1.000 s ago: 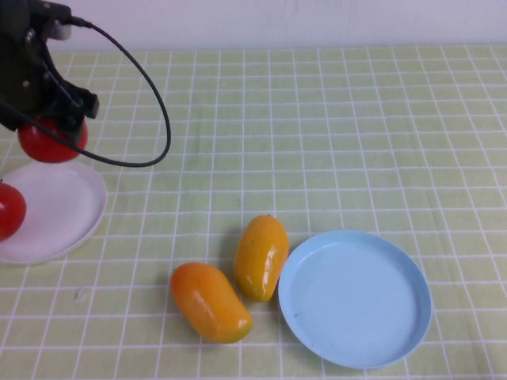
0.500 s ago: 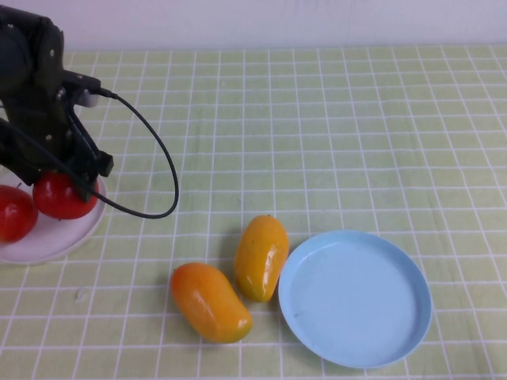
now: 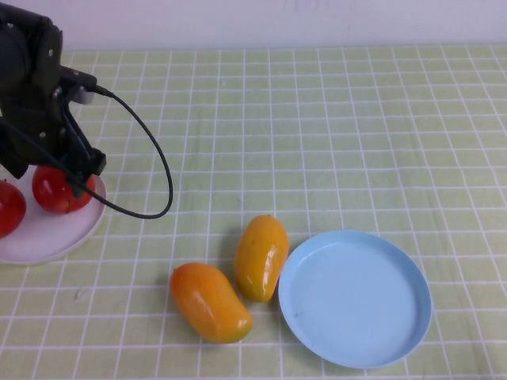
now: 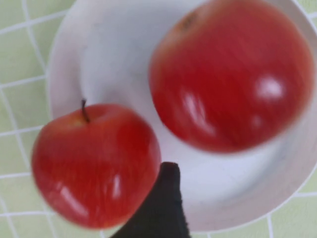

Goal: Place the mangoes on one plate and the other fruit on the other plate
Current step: Put one type of fruit in the left plate, then put another type of fruit in the right plate

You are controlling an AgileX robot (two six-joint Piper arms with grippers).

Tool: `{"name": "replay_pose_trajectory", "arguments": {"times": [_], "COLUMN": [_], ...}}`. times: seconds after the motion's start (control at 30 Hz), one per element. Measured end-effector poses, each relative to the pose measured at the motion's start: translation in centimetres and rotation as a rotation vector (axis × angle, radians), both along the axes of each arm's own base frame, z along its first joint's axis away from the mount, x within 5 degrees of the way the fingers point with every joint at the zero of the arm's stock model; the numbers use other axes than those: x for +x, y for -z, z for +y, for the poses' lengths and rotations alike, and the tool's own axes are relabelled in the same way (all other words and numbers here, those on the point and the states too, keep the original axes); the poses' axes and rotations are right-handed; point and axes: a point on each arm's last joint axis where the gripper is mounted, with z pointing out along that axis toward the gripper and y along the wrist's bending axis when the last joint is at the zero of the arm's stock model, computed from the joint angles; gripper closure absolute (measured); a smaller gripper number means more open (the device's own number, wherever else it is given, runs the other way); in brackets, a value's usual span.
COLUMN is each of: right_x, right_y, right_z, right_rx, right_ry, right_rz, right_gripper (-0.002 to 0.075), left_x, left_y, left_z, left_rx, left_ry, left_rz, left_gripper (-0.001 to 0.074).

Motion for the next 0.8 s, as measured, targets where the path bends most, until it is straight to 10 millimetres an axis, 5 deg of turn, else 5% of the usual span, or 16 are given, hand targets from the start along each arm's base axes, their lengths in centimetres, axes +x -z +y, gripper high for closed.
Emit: {"name": "replay_pose_trajectory", "arguments": {"times": [0.33,0.4,0.53,0.63,0.8], "right_x": [0.0,0.0,0.0,0.0,0.0], "right_y": [0.0,0.0,0.0,0.0,0.0], "right_z": [0.0,0.0,0.0,0.0,0.0], "right_rx": [0.000,0.000,0.000,0.000,0.000], "right_ry": [0.000,0.000,0.000,0.000,0.000], "right_rz": [0.000,0.000,0.000,0.000,0.000], "right_gripper": [0.0744,0.0744,0.0744,0.0744,0.0744], "left_x": [-4.2,-6.1,-10.5,-13.3,-17.3], "left_y": [-7.1,-8.4,-8.9,-8.2,-7.2], "left_z": [-0.9,-0.5,0.5,1.2,2.1], "left_rx": [-0.072,-0.099,-0.119,-0.127,-0.149], "left_ry": [-0.035,-0.044,-0.035,-0.025,-0.008], "left_rz": [-0.169,-0.204,-0.257,-0.270,-0.320], "left_gripper": [0.0103,0.0224,0.0587,0.0686,0.0728]}}
